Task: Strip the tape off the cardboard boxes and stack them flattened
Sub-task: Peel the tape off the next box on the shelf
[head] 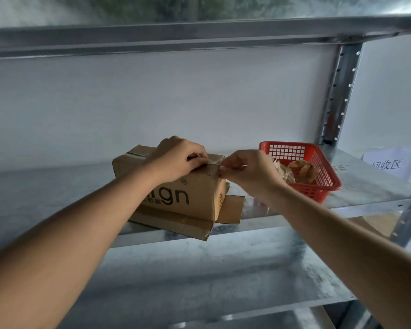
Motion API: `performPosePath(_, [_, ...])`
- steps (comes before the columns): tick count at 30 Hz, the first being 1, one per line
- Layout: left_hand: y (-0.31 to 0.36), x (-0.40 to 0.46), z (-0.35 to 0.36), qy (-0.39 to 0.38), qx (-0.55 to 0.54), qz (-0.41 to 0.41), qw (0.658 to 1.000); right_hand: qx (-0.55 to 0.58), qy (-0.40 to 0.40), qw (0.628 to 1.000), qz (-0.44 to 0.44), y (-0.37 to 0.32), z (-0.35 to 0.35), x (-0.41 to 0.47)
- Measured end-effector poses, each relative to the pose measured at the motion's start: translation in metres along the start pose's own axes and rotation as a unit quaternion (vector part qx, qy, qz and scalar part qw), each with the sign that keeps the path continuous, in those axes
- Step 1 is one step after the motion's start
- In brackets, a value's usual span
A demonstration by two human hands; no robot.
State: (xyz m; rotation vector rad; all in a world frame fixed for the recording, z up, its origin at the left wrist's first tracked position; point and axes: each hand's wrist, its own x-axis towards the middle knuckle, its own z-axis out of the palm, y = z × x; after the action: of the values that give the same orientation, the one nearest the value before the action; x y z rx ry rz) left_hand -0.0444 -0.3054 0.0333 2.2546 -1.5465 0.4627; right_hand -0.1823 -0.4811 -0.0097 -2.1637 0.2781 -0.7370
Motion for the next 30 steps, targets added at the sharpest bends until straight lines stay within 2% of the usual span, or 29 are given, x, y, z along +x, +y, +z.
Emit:
performPosePath(2, [0.001,-0.001,0.000,-0.002,-0.001,-0.010,1.000,0.020,0.049,0.999,0.010,-0.001,0.010,-0.014])
performPosePath(8, [0.003,-0.001,0.001,-0.008,-0.002,-0.029,1.000,-0.035,0.101,0.994,-0.004,-0.005,0.027,-0.030])
performPosePath(14, [0.004,0.000,0.002,-0.009,-0.007,-0.034,0.999,-0.117,0.085,0.989,-0.023,-0.007,0.028,-0.026])
performPosePath(18, [0.003,0.000,0.003,-0.008,-0.013,-0.038,0.999,-0.076,0.053,0.996,-0.014,-0.007,0.020,-0.022])
performPosePath(22, [0.003,0.000,0.005,-0.001,-0.017,-0.041,0.999,-0.057,0.056,0.997,-0.001,-0.011,0.016,-0.018])
performPosePath(30, [0.001,0.001,0.005,0.000,-0.013,-0.024,1.000,-0.127,0.042,0.991,0.007,-0.020,0.013,-0.008])
